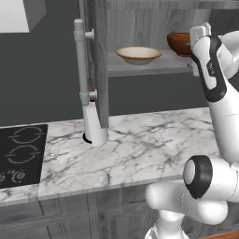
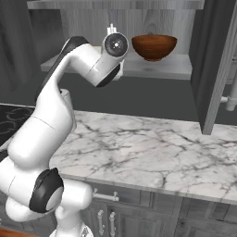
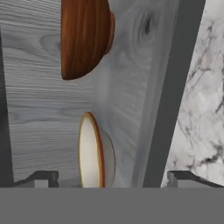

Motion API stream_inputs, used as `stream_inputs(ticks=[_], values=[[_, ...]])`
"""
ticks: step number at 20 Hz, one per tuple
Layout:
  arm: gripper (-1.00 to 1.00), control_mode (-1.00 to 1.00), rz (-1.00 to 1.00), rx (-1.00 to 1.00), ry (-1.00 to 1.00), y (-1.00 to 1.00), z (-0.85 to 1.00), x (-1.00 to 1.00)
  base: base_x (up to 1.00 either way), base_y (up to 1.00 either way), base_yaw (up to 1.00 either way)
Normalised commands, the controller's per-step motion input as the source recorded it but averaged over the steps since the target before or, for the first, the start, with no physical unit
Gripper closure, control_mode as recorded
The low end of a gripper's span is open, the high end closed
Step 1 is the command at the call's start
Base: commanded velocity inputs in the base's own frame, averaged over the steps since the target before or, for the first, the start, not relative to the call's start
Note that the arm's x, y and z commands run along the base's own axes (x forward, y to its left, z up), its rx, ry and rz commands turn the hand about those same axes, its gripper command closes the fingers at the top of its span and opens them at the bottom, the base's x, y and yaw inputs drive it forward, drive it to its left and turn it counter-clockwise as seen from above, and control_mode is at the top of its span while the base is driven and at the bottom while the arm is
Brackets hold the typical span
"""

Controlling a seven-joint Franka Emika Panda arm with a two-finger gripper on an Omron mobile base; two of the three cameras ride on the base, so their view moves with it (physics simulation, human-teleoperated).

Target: Open the cabinet. Pick the bowls from the counter and place them in the cabinet. Then close the cabinet.

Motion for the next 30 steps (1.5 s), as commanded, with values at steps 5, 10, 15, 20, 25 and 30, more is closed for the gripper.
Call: stream_inputs(ticks=[5,10,15,20,25,30], values=[[-1.0,-1.0,0.0,0.0,-0.07,-0.01,0.0,-0.53,0.0,0.0,0.0],[-1.0,-1.0,0.0,0.0,-0.11,-0.02,0.02,-0.51,0.0,0.0,0.0],[-1.0,-1.0,0.0,0.0,-0.09,-0.04,0.0,-0.59,0.0,0.0,0.0],[-1.0,-1.0,0.0,0.01,-0.07,-0.15,0.0,-0.68,0.0,0.0,0.0],[-1.0,-1.0,0.0,0.0,-0.07,-0.08,0.01,-0.63,0.0,0.0,0.0],[-1.0,-1.0,0.0,0.0,-0.04,-0.15,0.03,-0.54,0.0,0.0,0.0]])
